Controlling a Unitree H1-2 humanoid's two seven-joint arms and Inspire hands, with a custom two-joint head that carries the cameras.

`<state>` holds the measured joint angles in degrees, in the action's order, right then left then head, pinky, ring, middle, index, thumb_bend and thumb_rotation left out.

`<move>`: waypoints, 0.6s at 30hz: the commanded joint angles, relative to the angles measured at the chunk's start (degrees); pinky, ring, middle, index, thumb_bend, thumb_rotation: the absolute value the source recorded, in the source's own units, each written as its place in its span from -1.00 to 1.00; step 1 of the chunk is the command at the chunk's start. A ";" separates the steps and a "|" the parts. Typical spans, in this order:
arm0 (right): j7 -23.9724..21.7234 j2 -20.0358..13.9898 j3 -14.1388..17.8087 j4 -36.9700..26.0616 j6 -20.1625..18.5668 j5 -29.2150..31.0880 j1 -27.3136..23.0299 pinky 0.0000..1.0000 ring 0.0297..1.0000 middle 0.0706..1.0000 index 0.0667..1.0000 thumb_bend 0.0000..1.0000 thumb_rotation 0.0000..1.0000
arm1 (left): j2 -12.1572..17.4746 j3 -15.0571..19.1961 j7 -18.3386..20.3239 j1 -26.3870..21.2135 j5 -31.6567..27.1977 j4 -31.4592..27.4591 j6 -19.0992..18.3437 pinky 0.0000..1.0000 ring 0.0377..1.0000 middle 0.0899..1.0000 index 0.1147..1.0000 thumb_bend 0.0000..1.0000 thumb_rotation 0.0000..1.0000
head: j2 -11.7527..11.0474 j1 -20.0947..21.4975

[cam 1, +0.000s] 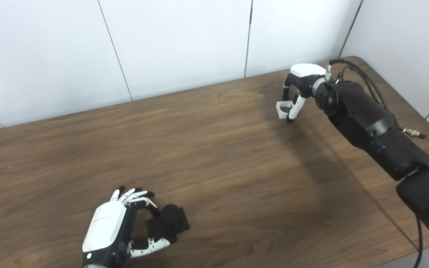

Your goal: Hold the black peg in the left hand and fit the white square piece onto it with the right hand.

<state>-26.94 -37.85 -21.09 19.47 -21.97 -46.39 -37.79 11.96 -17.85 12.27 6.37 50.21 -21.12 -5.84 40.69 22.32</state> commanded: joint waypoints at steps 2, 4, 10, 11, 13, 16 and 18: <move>0.92 -1.55 0.39 -0.75 0.32 -0.71 -0.84 0.73 0.85 0.69 -0.10 0.05 -0.73 | 0.84 0.07 0.65 0.08 0.49 -0.54 -0.02 1.00 0.74 0.51 -0.16 0.04 -0.91 | 0.17 -0.53; -0.40 -2.15 -0.03 -2.08 0.64 -0.81 -0.91 0.75 0.88 0.71 -0.10 0.05 -0.73 | 0.80 -0.14 1.11 0.09 0.92 -0.69 -0.29 1.00 0.74 0.52 -0.16 0.04 -0.91 | 0.33 -1.33; -4.92 -4.19 0.89 -11.63 3.72 1.83 -0.14 0.89 0.93 0.66 -0.10 0.05 -0.74 | 0.64 -0.36 2.16 0.21 0.94 -1.05 -0.98 1.00 0.76 0.53 -0.16 0.03 -0.91 | 0.70 -3.46; -5.77 -4.17 1.32 -13.65 3.27 2.22 0.09 0.88 0.94 0.66 -0.10 0.05 -0.74 | 0.61 -0.43 2.29 0.20 0.99 -1.08 -1.06 1.00 0.76 0.53 -0.16 0.03 -0.91 | 0.75 -3.74; -7.16 -4.04 1.84 -16.65 2.38 2.57 0.40 0.89 0.94 0.66 -0.10 0.05 -0.74 | 0.60 -0.59 2.42 0.19 1.23 -1.09 -1.08 1.00 0.76 0.53 -0.16 0.03 -0.91 | 0.86 -4.34; -9.06 -3.70 2.11 -21.33 1.56 2.41 0.85 0.90 0.96 0.65 -0.10 0.05 -0.74 | 0.33 -0.84 2.15 0.21 1.62 -0.65 -0.88 1.00 0.77 0.53 -0.16 0.04 -0.91 | 0.94 -6.94; -9.92 -3.39 2.11 -24.48 2.27 2.82 1.39 0.90 0.95 0.64 -0.10 0.05 -0.74 | 0.03 -1.11 1.94 0.24 1.94 -0.27 -0.79 1.00 0.77 0.53 -0.16 0.04 -0.91 | 1.08 -8.34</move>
<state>-36.86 -40.32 -20.37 -2.34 -20.10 -43.89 -34.81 11.83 -18.44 13.35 6.36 51.49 -21.78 -6.22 41.66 14.77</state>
